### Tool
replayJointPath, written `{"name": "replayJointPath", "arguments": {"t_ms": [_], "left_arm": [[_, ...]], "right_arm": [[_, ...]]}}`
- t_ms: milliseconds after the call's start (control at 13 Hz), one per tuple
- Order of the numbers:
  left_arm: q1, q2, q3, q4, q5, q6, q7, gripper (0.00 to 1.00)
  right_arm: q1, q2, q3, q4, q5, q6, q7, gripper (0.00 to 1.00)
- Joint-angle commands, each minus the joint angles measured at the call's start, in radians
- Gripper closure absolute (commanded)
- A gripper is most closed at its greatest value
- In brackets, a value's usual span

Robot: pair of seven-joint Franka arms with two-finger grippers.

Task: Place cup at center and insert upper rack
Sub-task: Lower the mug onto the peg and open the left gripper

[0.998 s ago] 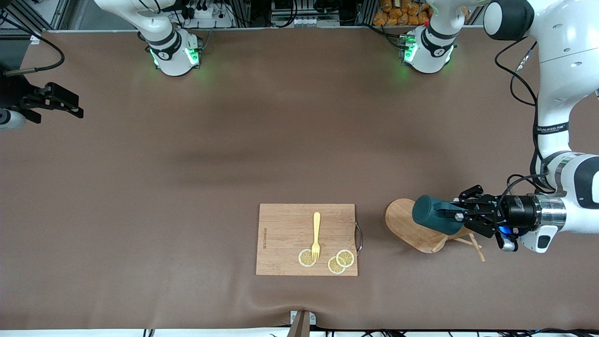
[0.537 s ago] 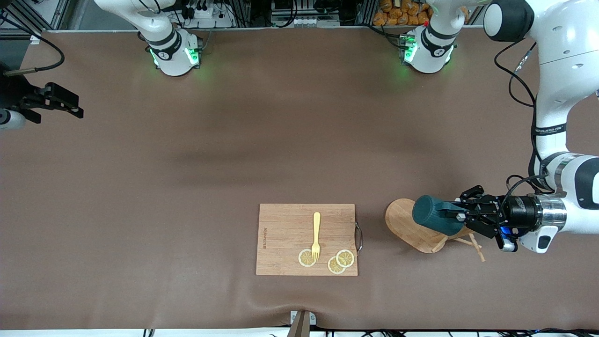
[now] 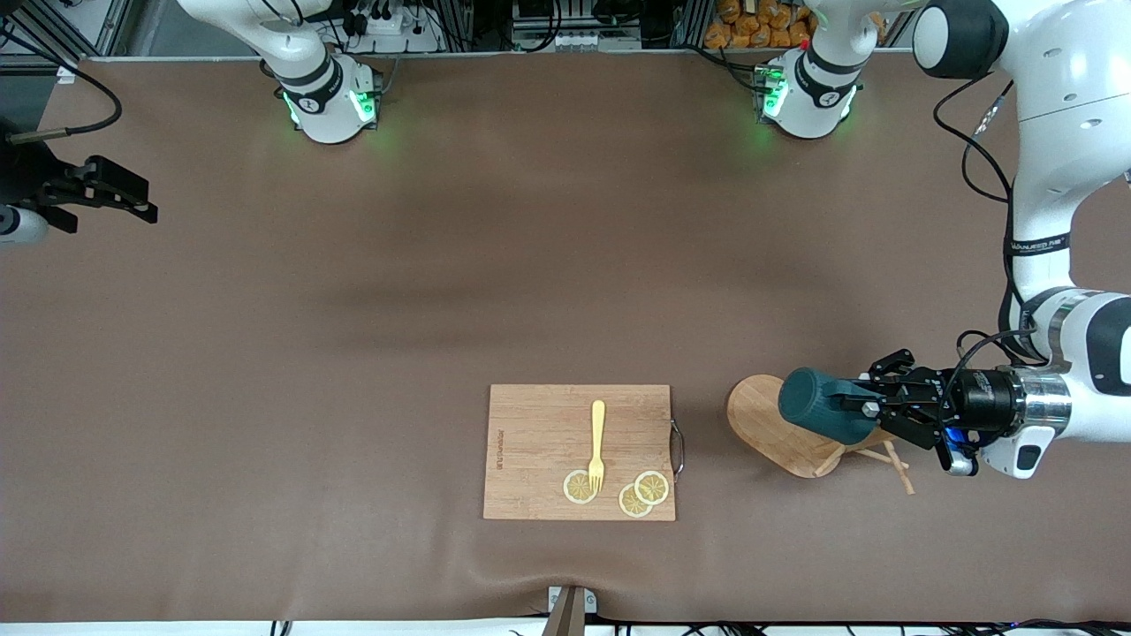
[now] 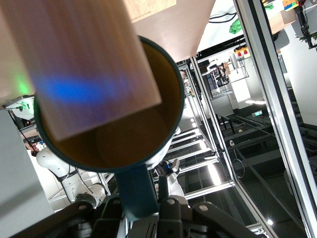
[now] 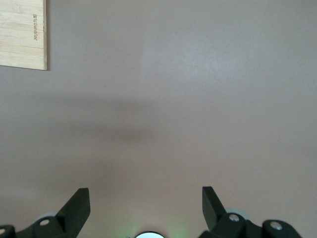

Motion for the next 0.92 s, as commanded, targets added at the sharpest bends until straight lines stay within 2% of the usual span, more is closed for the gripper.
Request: {"name": "replayJointPath", "arguments": {"t_ms": [0,844], "left_arm": [[0.003,-0.002,-0.004,0.006,-0.026,-0.016,0.005,1.0],[0.009,0.011,-0.001,0.026,-0.031,-0.005,0.022,1.0]], "right_arm": [[0.0,0.0,-0.002,0.007,0.014,-0.001,0.012,0.0],[0.002,0.0,-0.002,0.008,0.014,0.0,0.012,0.0]]}}
